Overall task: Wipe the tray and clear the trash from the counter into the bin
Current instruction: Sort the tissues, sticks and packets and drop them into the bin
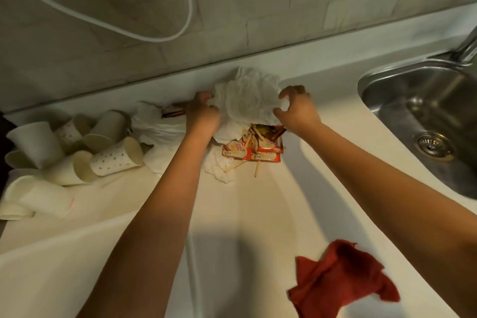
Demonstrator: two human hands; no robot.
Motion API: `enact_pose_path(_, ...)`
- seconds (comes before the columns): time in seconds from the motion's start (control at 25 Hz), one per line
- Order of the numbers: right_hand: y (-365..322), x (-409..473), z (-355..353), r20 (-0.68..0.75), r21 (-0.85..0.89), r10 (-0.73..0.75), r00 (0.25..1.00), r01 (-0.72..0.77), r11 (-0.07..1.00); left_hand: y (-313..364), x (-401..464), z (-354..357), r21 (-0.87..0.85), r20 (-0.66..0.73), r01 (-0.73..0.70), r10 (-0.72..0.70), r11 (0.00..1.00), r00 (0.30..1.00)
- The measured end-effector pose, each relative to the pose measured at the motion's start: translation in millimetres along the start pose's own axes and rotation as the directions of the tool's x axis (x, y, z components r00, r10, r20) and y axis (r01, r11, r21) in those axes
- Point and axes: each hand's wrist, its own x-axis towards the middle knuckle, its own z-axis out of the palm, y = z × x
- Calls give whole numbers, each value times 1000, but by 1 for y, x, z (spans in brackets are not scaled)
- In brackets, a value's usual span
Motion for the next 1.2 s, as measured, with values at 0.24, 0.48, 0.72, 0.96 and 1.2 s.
enact_pose_path(0.24,6,37,30,200,-228,54,978,-8,974,3,33,17,186,-2,-28,29,982,1000)
enact_pose_path(0.48,3,41,31,-36,-76,-33,999,31,997,2,29,10,177,-186,-100,133,979,974)
enact_pose_path(0.72,-19,1,-20,-324,290,-32,946,131,948,3,-4,-20,-45,-361,-235,203,971,910)
enact_pose_path(0.96,-15,-63,-71,-353,550,110,929,110,828,17,-75,-29,-490,-242,-108,-16,865,970)
enact_pose_path(1.2,36,-137,-119,-467,482,150,871,109,869,27,-165,-29,-606,1,-49,63,794,998)
